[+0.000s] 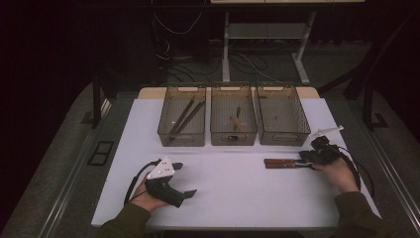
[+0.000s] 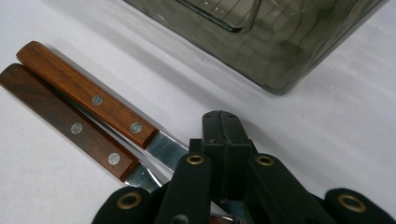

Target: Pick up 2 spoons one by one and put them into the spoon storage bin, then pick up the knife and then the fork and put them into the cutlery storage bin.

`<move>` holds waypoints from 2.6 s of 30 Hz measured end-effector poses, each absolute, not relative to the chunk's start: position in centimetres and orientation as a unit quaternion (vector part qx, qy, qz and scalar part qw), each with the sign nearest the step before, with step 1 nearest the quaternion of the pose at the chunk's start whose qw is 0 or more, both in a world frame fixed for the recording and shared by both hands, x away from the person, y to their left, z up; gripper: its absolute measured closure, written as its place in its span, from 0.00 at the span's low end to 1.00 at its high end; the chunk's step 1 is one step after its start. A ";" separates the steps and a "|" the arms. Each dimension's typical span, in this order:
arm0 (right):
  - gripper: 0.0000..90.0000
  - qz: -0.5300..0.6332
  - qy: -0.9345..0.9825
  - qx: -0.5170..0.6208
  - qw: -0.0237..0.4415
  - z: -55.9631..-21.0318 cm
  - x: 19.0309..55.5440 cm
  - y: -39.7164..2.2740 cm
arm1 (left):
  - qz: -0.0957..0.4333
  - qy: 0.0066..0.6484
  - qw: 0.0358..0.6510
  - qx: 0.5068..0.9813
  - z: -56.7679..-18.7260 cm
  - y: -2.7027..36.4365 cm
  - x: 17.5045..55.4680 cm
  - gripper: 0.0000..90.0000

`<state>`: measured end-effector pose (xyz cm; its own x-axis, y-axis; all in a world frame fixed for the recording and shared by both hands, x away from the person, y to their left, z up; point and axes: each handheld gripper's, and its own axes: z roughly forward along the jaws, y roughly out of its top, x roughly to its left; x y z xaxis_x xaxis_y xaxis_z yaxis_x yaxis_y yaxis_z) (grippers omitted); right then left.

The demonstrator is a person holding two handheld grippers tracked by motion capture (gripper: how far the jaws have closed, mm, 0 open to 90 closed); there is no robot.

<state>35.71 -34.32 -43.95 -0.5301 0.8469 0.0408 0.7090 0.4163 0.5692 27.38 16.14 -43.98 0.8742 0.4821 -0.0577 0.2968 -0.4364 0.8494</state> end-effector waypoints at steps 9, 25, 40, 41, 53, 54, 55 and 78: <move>1.00 0.264 0.837 0.465 0.119 -43.8 35.4 -34.4 | 0.096 0.231 0.478 0.842 -44.0 16.1 27.4 0.00; 1.00 0.253 0.850 0.450 0.101 -43.5 33.9 -34.1 | 0.094 0.229 0.476 0.844 -44.0 16.1 27.3 0.00; 1.00 0.276 0.846 0.446 0.097 -43.1 33.1 -34.3 | 0.094 0.228 0.475 0.845 -44.0 16.1 27.3 0.00; 0.98 0.283 0.842 0.449 0.100 -42.8 33.1 -34.4 | 0.095 0.228 0.474 0.845 -44.0 16.1 27.3 0.00; 0.65 0.340 0.843 0.407 0.092 -40.4 31.8 -33.2 | 0.095 0.226 0.475 0.845 -44.0 16.0 27.3 0.00; 0.65 0.338 0.845 0.404 0.091 -40.4 31.7 -32.9 | 0.095 0.227 0.475 0.845 -44.0 16.0 27.3 0.00; 0.65 0.335 0.848 0.400 0.092 -40.4 31.7 -32.7 | 0.095 0.226 0.474 0.846 -44.0 16.0 27.3 0.00; 0.78 0.258 0.885 0.375 0.095 -42.3 32.5 -30.8 | 0.093 0.226 0.475 0.846 -44.1 16.0 27.3 0.00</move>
